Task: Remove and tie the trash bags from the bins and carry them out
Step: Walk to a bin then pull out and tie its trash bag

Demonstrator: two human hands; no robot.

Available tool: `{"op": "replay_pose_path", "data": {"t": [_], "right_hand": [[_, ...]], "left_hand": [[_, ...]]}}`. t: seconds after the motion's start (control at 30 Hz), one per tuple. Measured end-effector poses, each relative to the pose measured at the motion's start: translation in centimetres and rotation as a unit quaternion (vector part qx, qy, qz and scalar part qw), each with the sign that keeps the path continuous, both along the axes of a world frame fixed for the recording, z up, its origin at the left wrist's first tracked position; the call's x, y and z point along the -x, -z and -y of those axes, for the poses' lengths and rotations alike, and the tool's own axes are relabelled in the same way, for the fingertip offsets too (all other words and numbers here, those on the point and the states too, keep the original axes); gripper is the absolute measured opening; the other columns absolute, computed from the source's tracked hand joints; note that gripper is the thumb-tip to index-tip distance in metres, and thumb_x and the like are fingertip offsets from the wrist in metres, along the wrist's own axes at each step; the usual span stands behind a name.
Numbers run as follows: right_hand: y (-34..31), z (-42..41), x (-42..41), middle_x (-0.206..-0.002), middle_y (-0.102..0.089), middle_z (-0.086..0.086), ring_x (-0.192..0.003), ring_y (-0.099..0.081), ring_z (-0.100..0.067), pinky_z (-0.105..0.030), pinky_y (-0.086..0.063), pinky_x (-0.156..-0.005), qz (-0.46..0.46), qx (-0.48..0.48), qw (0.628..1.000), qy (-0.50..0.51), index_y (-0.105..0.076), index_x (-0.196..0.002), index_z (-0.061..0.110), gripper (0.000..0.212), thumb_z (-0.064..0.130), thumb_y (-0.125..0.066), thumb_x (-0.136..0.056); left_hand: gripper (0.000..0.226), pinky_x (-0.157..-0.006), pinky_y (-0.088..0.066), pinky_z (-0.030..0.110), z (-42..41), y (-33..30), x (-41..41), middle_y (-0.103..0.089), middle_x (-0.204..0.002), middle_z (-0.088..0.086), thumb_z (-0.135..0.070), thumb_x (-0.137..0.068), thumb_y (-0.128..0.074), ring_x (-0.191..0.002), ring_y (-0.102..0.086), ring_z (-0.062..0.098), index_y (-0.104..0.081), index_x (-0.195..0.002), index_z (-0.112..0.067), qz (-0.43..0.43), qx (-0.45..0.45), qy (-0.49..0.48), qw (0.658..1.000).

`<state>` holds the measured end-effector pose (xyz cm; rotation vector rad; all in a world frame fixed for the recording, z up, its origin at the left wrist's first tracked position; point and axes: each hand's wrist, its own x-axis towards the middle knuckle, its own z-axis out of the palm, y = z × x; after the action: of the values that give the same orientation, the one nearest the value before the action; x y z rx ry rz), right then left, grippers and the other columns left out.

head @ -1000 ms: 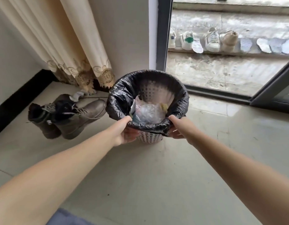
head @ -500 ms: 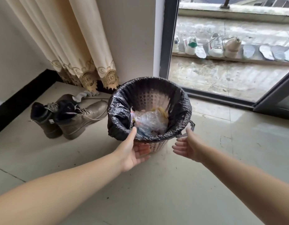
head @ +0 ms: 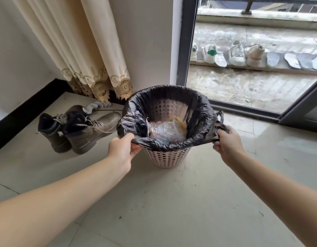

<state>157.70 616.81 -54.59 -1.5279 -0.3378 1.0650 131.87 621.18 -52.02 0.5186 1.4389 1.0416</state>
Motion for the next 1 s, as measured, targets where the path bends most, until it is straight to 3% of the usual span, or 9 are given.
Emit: {"op": "replay_pose_path", "data": {"t": [0.1, 0.3, 0.4, 0.47, 0.53, 0.63, 0.73, 0.87, 1.0], "right_hand": [[-2.8, -0.6, -0.6, -0.044, -0.052, 0.010, -0.031, -0.038, -0.002, -0.012, -0.031, -0.035, 0.030, -0.057, 0.998, -0.004, -0.054, -0.075, 0.017, 0.028, 0.002, -0.040, -0.094], [-6.6, -1.8, 2.0, -0.075, -0.072, 0.010, -0.075, -0.066, -0.009, -0.029, -0.053, -0.078, 0.118, -0.138, 0.968, -0.175, -0.068, -0.085, 0.020, 0.025, 0.011, -0.048, -0.096], [-6.9, -1.6, 5.5, -0.109, -0.067, -0.010, -0.104, -0.062, -0.025, -0.040, -0.047, -0.100, 0.206, -0.097, 0.899, -0.374, -0.064, -0.107, 0.016, 0.019, 0.018, -0.051, -0.094], [-7.1, -1.6, 7.0, -0.138, -0.050, -0.005, -0.124, -0.050, -0.016, -0.022, -0.040, -0.103, 0.273, -0.065, 0.835, -0.474, -0.046, -0.136, 0.015, 0.046, 0.024, -0.057, -0.092], [-6.9, -1.9, 7.6, -0.146, -0.038, -0.002, -0.129, -0.041, -0.010, -0.007, -0.033, -0.092, 0.366, -0.047, 0.781, -0.504, -0.032, -0.145, 0.015, 0.063, 0.022, -0.061, -0.089], [-5.8, -2.5, 7.5, -0.139, -0.048, -0.003, -0.126, -0.046, -0.018, -0.018, -0.033, -0.099, 0.512, -0.056, 0.730, -0.449, -0.043, -0.139, 0.023, 0.053, 0.008, -0.053, -0.089], [-5.4, -2.8, 7.1, -0.121, -0.062, -0.007, -0.116, -0.054, -0.023, -0.025, -0.036, -0.099, 0.539, -0.043, 0.739, -0.402, -0.065, -0.119, 0.016, 0.047, -0.007, -0.042, -0.085], [-5.2, -2.8, 5.5, -0.089, -0.068, -0.006, -0.093, -0.060, -0.025, -0.029, -0.046, -0.083, 0.468, 0.017, 0.790, -0.397, -0.073, -0.092, 0.008, 0.045, -0.013, -0.035, -0.080], [-4.7, -3.2, 4.7, -0.059, -0.053, -0.004, -0.062, -0.047, -0.019, -0.020, -0.037, -0.052, 0.368, 0.046, 0.869, -0.328, -0.062, -0.063, 0.013, 0.042, -0.013, -0.032, -0.075]], "left_hand": [[0.018, -0.040, -0.050, 0.017, -0.7, -1.8, -1.1, -0.051, -0.068, 0.004, -0.003, -0.092, -0.050, -0.050, -0.051, 0.011, -0.049, -0.077, -0.013, -0.005, -0.032, -0.011, 0.999], [0.022, -0.055, -0.054, 0.023, -0.1, -3.7, -4.0, -0.066, -0.089, 0.004, -0.003, -0.094, -0.047, -0.066, -0.061, 0.017, -0.057, -0.111, -0.013, -0.038, -0.102, 0.135, 0.985], [0.025, -0.072, -0.057, 0.029, 1.1, -4.3, -5.7, -0.071, -0.090, 0.006, -0.002, -0.097, -0.039, -0.077, -0.066, 0.017, -0.062, -0.104, -0.009, 0.017, -0.093, 0.239, 0.966], [0.030, -0.070, -0.056, 0.028, 1.0, -4.8, -6.0, -0.070, -0.085, 0.009, -0.004, -0.096, -0.032, -0.076, -0.066, 0.017, -0.062, -0.101, -0.004, 0.089, -0.056, 0.254, 0.961], [0.031, -0.071, -0.051, 0.030, 0.3, -5.0, -5.2, -0.066, -0.087, 0.012, -0.009, -0.093, -0.031, -0.079, -0.062, 0.019, -0.061, -0.097, -0.004, 0.110, -0.021, 0.249, 0.962], [0.025, -0.075, -0.045, 0.029, -0.5, -4.1, -3.7, -0.058, -0.086, 0.005, -0.021, -0.091, -0.037, -0.083, -0.053, 0.017, -0.058, -0.084, -0.012, 0.067, 0.022, 0.267, 0.961], [0.033, -0.072, -0.052, 0.031, -1.1, -3.1, -3.1, -0.062, -0.093, 0.009, -0.036, -0.093, -0.047, -0.086, -0.059, 0.020, -0.061, -0.100, -0.008, 0.092, 0.100, 0.215, 0.967], [0.011, -0.045, -0.051, 0.027, -4.1, -2.4, -1.5, -0.061, -0.084, 0.009, -0.011, -0.096, -0.047, -0.068, -0.059, 0.019, -0.055, -0.101, -0.007, 0.115, 0.084, -0.006, 0.990], [0.036, -0.064, -0.052, 0.034, -5.7, -2.2, -0.6, -0.061, -0.091, 0.009, 0.005, -0.091, -0.035, -0.074, -0.061, 0.023, -0.053, -0.117, -0.012, -0.014, -0.054, 0.034, 0.998]]}}
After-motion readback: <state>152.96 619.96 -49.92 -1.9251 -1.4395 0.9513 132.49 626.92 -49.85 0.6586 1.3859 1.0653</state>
